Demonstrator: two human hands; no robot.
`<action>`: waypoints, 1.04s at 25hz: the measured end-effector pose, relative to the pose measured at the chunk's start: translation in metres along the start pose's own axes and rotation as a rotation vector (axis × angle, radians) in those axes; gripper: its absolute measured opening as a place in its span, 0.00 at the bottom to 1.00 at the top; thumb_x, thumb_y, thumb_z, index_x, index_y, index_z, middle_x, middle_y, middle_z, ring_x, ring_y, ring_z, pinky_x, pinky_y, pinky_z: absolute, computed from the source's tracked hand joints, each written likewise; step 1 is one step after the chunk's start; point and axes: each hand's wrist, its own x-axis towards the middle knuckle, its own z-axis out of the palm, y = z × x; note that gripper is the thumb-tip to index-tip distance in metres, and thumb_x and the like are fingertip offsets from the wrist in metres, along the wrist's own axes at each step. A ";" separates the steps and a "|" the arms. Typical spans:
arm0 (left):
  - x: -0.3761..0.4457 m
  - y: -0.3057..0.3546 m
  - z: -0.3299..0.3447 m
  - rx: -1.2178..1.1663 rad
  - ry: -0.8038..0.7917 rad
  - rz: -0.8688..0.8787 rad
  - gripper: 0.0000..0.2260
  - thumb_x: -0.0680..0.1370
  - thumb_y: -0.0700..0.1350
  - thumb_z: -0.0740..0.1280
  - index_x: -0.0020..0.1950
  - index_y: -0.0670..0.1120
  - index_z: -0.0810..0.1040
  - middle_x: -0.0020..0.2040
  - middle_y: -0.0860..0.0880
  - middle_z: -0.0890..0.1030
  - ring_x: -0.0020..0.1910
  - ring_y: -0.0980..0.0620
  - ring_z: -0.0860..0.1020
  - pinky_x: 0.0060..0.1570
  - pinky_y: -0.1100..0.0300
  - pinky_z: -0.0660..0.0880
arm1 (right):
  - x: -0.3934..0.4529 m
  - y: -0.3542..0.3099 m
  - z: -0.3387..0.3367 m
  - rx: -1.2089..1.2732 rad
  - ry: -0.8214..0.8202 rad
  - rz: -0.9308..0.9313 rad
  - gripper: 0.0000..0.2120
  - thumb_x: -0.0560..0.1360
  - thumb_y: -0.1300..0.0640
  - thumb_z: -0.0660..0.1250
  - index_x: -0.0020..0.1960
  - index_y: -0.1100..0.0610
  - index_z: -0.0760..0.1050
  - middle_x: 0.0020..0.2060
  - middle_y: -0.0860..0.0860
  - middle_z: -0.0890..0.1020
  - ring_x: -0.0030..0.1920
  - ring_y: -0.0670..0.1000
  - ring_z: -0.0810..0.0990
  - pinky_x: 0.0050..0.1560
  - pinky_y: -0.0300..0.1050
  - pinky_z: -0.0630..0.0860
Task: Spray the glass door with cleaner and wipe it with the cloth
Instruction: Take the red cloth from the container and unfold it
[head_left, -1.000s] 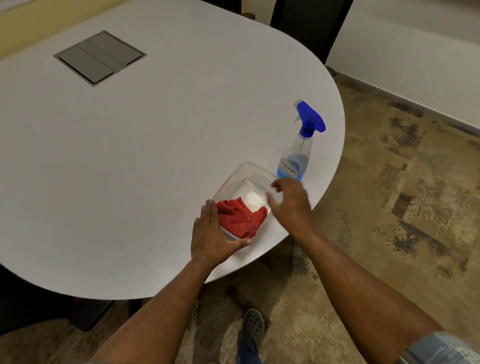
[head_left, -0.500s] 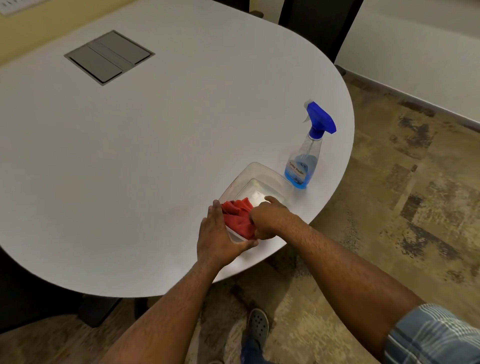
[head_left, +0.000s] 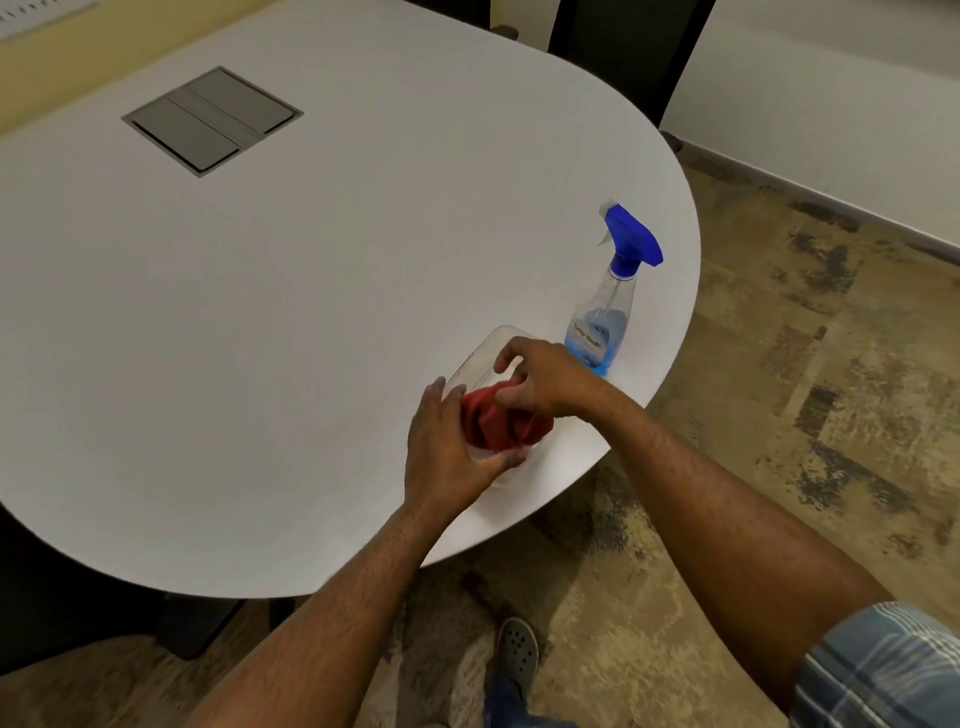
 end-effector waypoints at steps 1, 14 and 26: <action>0.001 0.009 -0.005 -0.080 0.058 0.023 0.43 0.64 0.65 0.77 0.72 0.48 0.66 0.70 0.50 0.68 0.67 0.50 0.69 0.62 0.64 0.69 | -0.002 -0.003 -0.006 0.049 0.030 -0.004 0.19 0.73 0.51 0.73 0.61 0.51 0.72 0.53 0.51 0.80 0.53 0.53 0.80 0.53 0.45 0.80; 0.009 0.054 -0.052 -0.653 -0.249 -0.092 0.08 0.79 0.48 0.69 0.56 0.48 0.80 0.48 0.48 0.85 0.44 0.52 0.85 0.52 0.55 0.82 | -0.046 0.008 -0.042 0.715 0.328 0.067 0.15 0.74 0.49 0.73 0.57 0.55 0.76 0.50 0.56 0.83 0.53 0.54 0.81 0.48 0.44 0.79; 0.016 0.114 -0.118 -0.432 -0.022 0.149 0.06 0.80 0.43 0.67 0.53 0.46 0.82 0.45 0.50 0.84 0.47 0.51 0.82 0.49 0.57 0.81 | -0.120 -0.007 -0.048 0.262 0.359 0.061 0.21 0.70 0.52 0.76 0.60 0.53 0.75 0.46 0.50 0.83 0.48 0.51 0.83 0.49 0.41 0.80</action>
